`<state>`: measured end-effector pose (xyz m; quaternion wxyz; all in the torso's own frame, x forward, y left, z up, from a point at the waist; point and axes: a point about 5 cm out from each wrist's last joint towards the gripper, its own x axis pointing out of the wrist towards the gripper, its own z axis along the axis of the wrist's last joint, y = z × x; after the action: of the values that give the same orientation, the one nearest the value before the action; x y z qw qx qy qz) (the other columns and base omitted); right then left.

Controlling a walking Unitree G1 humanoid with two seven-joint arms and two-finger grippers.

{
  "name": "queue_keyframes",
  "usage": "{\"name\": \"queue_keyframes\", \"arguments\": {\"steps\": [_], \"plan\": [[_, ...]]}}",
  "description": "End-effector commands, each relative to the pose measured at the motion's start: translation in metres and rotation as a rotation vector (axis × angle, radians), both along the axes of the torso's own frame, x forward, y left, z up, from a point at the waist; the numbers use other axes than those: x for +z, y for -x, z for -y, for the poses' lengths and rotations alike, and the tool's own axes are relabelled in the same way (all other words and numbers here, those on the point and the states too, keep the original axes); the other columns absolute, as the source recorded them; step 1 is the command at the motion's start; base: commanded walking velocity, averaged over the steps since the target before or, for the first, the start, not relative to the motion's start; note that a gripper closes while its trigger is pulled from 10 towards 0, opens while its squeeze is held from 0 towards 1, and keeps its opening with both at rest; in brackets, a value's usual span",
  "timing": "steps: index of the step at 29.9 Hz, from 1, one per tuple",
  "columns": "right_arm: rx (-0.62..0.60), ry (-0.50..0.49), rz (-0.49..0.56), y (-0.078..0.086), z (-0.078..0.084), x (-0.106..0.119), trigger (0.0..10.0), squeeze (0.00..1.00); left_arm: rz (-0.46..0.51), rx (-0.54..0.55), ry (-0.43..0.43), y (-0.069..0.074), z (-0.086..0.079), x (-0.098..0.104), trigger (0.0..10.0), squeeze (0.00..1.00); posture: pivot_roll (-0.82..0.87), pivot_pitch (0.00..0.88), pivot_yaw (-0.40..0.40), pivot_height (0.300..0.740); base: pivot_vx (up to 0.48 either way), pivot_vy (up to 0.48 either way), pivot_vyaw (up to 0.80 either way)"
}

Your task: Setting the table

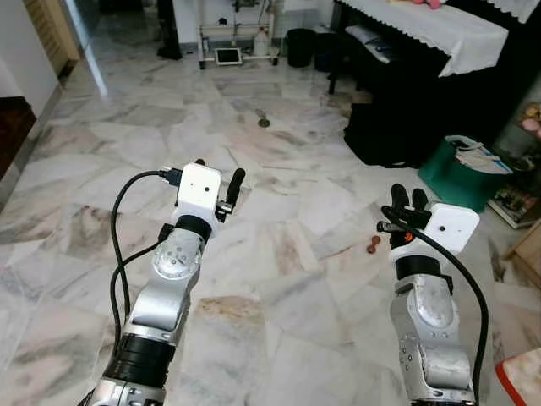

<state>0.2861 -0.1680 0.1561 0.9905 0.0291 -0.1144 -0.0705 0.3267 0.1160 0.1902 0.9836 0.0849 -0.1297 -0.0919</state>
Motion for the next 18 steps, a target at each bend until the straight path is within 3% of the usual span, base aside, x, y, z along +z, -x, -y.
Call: {"name": "queue_keyframes", "arguments": {"steps": [1, 8, 13, 18], "plan": [[0.006, 0.015, 0.004, -0.002, -0.001, 0.001, 10.0, 0.00, 0.001, -0.010, 0.029, -0.002, 0.002, 0.002, 10.0, 0.00, 0.08, 0.000, -0.013, 0.740, 0.000, 0.000, -0.79], [-0.003, 0.009, 0.017, -0.002, -0.002, 0.005, 10.0, 0.00, -0.005, 0.001, 0.061, -0.001, -0.003, 0.000, 10.0, 0.00, 0.08, 0.000, -0.022, 0.740, 0.000, 0.000, -0.79], [0.021, 0.039, 0.015, 0.001, -0.014, 0.004, 10.0, 0.00, 0.007, -0.002, 0.046, -0.002, -0.005, 0.003, 10.0, 0.00, 0.09, 0.000, -0.025, 0.740, 0.000, 0.000, -0.79], [0.017, 0.043, 0.017, -0.001, -0.015, 0.006, 10.0, 0.00, 0.000, 0.020, 0.087, -0.004, -0.012, 0.005, 10.0, 0.00, 0.10, 0.000, -0.027, 0.740, 0.000, 0.000, -0.79]]}}
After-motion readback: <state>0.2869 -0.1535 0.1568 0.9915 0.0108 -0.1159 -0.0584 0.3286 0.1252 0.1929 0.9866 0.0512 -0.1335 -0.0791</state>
